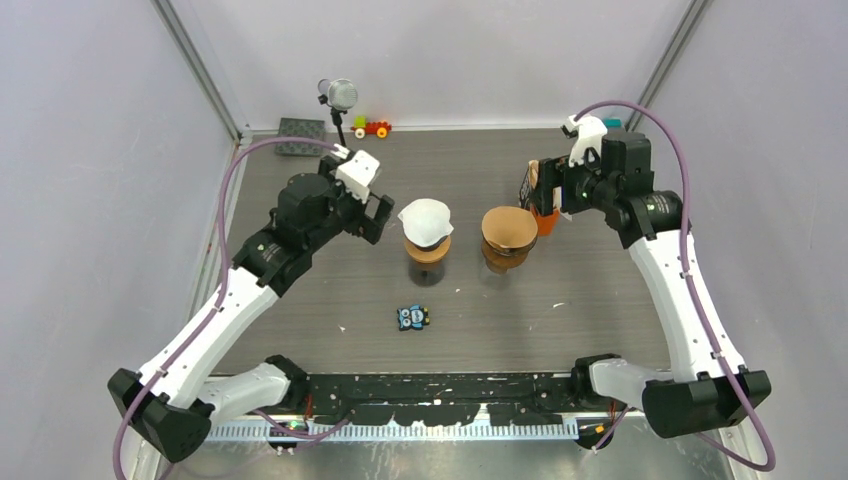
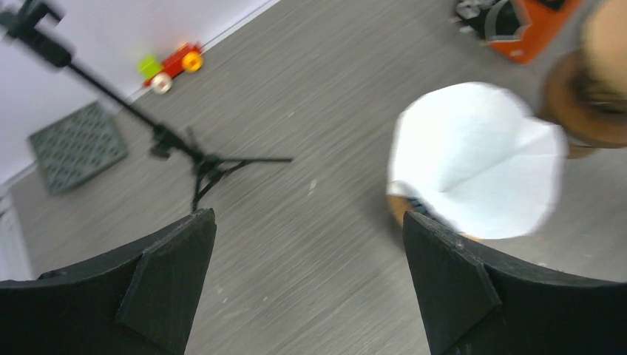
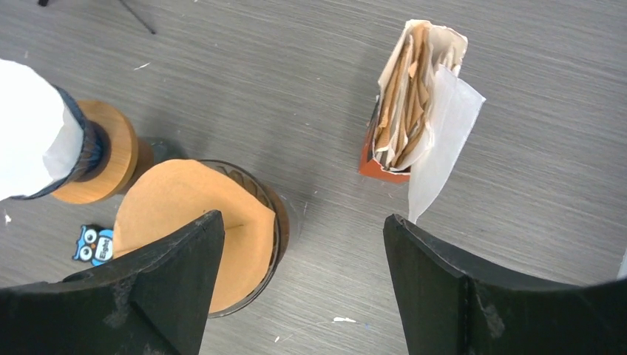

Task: Place the coffee filter in the dripper
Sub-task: Reset both arms

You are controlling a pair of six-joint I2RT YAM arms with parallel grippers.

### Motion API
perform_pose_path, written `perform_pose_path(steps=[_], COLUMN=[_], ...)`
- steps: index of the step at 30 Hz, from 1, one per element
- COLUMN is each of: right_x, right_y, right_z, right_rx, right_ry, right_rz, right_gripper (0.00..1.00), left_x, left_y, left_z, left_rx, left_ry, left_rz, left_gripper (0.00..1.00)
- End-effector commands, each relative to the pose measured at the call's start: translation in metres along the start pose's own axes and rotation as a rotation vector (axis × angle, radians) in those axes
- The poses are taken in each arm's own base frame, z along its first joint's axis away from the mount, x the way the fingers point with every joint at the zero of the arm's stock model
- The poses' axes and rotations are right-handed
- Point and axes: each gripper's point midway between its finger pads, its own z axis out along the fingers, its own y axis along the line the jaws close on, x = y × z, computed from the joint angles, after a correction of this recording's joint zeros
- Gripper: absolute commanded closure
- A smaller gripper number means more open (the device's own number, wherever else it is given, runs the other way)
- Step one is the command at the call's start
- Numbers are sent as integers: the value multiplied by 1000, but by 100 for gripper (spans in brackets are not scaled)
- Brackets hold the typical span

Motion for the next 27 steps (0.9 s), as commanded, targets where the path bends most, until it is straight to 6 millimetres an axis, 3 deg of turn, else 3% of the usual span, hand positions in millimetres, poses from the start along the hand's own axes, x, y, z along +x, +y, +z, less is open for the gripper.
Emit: perform_pose_path(steps=[1, 7, 15, 20, 27], right_x=[-31, -46, -56, -59, -48], right_y=[-15, -27, -27, -24, -26], right_z=[-7, -10, -24, -34, -29], right_rx=[99, 180, 194, 187, 196], right_ry=[-162, -266, -313, -346, -368], right_rz=[54, 126, 139, 133, 113], right_gripper=[17, 16, 15, 15, 15], left_x=[6, 22, 20, 18, 22], left_y=[53, 101, 137, 135, 124], left_z=[-6, -28, -51, -62, -58], left_rx=[-236, -387, -467, -456, -384], left_ry=[-28, -23, -59, -85, -131], left_rz=[-53, -147, -317, -327, -324], left_gripper=[0, 0, 0, 0, 0])
